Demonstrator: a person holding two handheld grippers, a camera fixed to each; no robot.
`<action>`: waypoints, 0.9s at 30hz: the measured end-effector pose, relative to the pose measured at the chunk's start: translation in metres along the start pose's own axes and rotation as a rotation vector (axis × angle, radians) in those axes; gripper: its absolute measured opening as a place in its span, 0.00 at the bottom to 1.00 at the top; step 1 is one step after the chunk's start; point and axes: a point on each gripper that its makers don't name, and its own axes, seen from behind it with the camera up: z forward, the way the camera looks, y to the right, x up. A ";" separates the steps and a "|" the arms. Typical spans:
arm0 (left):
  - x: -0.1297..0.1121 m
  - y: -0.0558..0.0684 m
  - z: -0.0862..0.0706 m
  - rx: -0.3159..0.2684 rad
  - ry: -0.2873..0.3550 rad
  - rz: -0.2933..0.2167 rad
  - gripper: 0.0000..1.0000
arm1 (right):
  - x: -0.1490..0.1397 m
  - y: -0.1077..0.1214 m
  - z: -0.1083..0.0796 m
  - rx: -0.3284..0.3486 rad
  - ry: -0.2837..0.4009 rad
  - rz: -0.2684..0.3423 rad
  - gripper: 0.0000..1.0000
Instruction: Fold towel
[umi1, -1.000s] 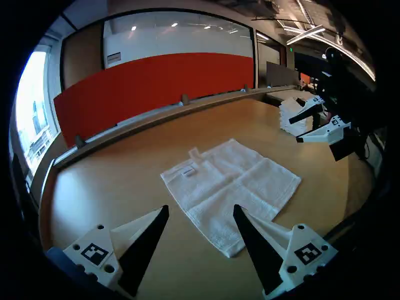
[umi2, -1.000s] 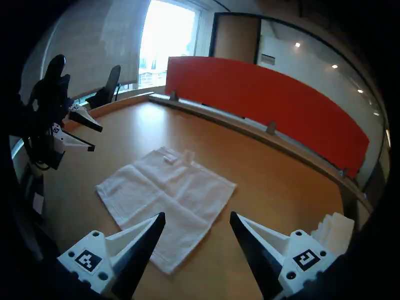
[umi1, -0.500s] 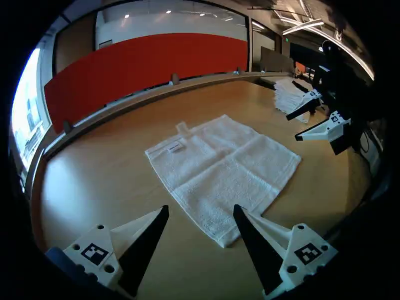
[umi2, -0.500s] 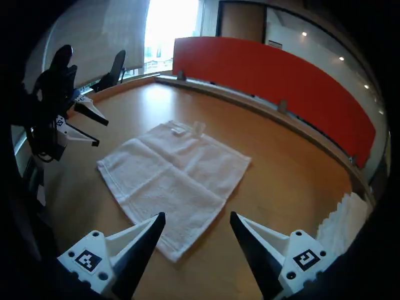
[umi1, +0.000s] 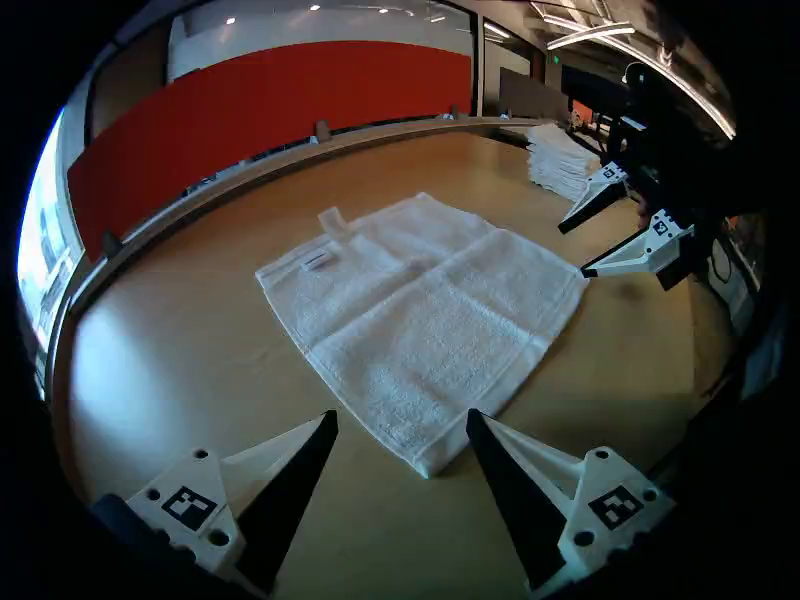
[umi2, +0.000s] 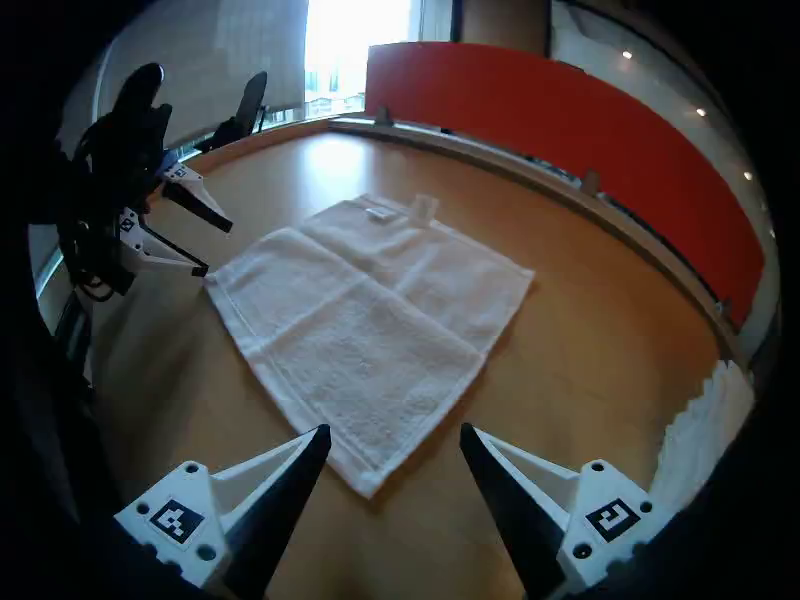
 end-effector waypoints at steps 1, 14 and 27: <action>-0.002 0.001 0.001 -0.004 -0.005 0.003 0.96 | -0.002 -0.001 0.001 0.003 -0.006 -0.003 1.00; -0.024 0.013 0.012 -0.046 -0.063 0.033 0.96 | -0.021 -0.010 0.006 0.042 -0.054 -0.023 1.00; -0.031 0.017 0.016 -0.052 -0.082 0.022 0.96 | -0.026 -0.016 0.007 0.076 -0.057 -0.014 0.89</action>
